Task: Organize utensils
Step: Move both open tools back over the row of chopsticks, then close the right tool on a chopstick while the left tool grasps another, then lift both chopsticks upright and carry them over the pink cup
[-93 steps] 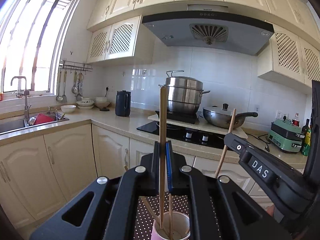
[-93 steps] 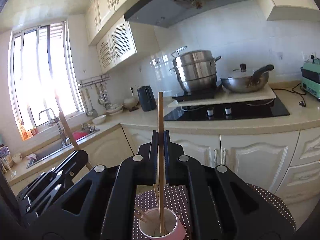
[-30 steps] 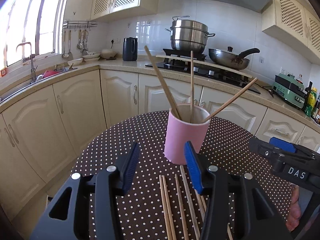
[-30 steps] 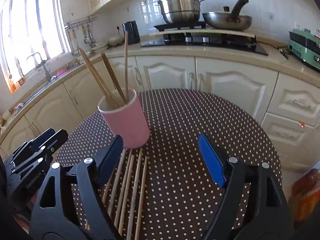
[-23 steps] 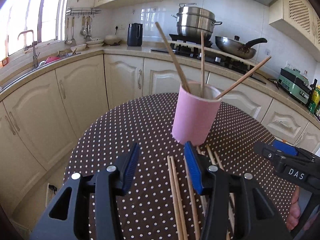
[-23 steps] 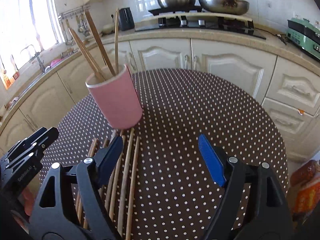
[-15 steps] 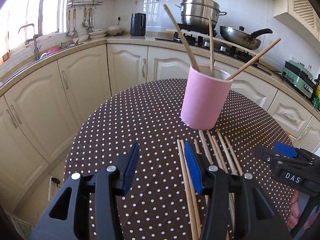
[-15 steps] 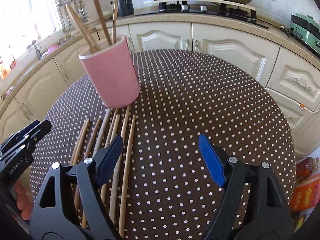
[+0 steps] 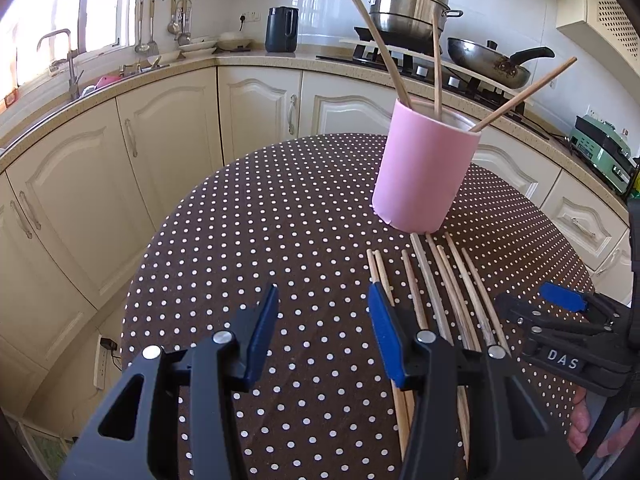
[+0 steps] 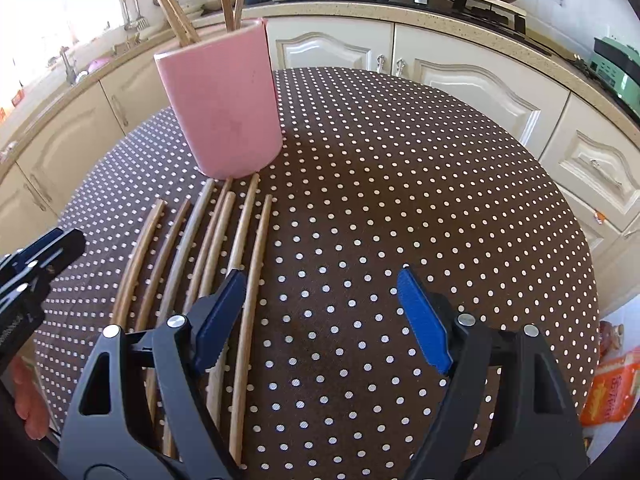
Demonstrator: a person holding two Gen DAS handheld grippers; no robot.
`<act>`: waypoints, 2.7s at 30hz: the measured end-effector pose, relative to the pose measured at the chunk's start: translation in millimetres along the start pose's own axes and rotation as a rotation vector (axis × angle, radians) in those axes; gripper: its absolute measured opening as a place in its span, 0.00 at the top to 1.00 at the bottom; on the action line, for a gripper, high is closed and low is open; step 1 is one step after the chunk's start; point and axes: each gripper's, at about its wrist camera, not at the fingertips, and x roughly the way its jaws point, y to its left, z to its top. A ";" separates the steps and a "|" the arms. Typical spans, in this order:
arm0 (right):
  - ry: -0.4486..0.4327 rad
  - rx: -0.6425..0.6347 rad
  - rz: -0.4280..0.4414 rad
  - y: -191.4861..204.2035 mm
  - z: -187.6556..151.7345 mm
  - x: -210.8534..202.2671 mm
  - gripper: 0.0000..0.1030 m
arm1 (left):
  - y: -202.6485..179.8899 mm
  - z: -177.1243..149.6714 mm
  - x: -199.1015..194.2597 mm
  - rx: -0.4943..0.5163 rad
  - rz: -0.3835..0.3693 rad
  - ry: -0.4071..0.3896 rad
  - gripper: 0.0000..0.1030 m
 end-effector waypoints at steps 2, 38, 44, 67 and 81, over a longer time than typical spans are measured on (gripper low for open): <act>0.001 -0.013 -0.024 3.6 0.3 2.2 0.25 | 0.2 -0.7 0.9 -0.007 -0.009 0.006 0.55; -0.012 -0.009 0.129 -0.8 -8.7 0.3 0.92 | -18.6 -3.5 36.2 0.045 -0.039 0.149 0.54; -0.012 0.012 0.132 -4.6 -12.6 -3.0 0.92 | -26.3 6.2 46.6 0.046 0.007 0.182 0.50; -0.015 0.016 0.184 -11.3 -23.2 -16.0 0.94 | -15.4 20.9 56.0 0.003 0.058 0.217 0.94; -0.113 0.056 0.208 -23.4 -10.6 -44.2 0.94 | -12.0 21.1 37.0 -0.036 -0.020 0.130 0.94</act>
